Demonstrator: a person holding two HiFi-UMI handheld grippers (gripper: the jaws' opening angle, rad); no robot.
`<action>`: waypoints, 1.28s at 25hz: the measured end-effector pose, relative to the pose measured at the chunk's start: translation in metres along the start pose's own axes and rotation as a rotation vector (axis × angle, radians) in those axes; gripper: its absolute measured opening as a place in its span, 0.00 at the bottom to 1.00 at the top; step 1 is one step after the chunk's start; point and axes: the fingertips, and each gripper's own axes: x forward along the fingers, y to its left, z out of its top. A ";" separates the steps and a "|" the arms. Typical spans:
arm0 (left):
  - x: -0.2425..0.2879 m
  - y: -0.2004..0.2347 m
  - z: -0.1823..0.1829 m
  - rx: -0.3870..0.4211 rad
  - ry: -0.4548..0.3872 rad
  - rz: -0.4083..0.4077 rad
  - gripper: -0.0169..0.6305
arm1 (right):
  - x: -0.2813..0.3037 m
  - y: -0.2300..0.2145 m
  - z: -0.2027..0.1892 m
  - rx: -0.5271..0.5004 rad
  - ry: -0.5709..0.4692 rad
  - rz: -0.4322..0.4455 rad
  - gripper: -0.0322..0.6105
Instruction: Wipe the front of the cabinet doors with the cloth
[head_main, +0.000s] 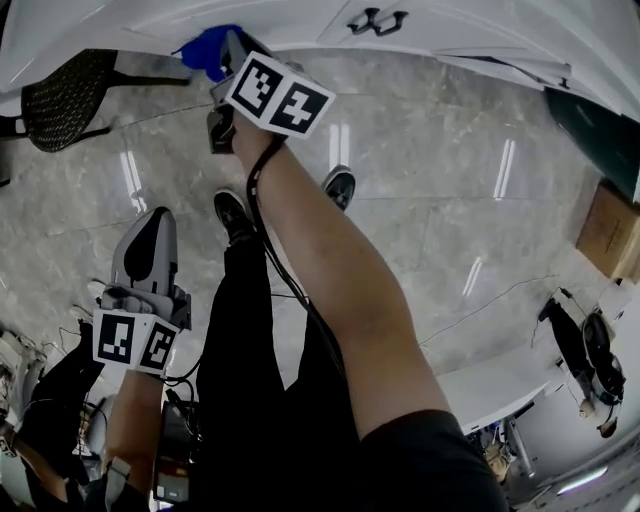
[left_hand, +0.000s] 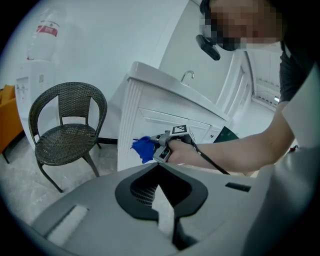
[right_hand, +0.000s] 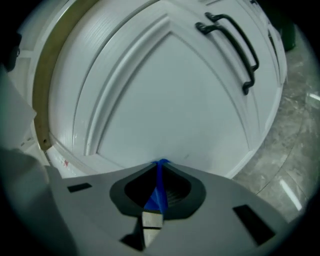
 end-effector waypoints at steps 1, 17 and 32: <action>0.005 -0.006 -0.001 0.001 0.006 -0.008 0.02 | -0.006 -0.014 0.011 0.018 -0.021 -0.015 0.10; 0.068 -0.083 0.007 0.046 0.060 -0.100 0.02 | -0.065 -0.117 0.093 0.104 -0.150 -0.084 0.10; 0.048 -0.043 0.011 -0.005 0.019 -0.075 0.02 | -0.046 -0.065 0.032 0.038 -0.075 0.000 0.10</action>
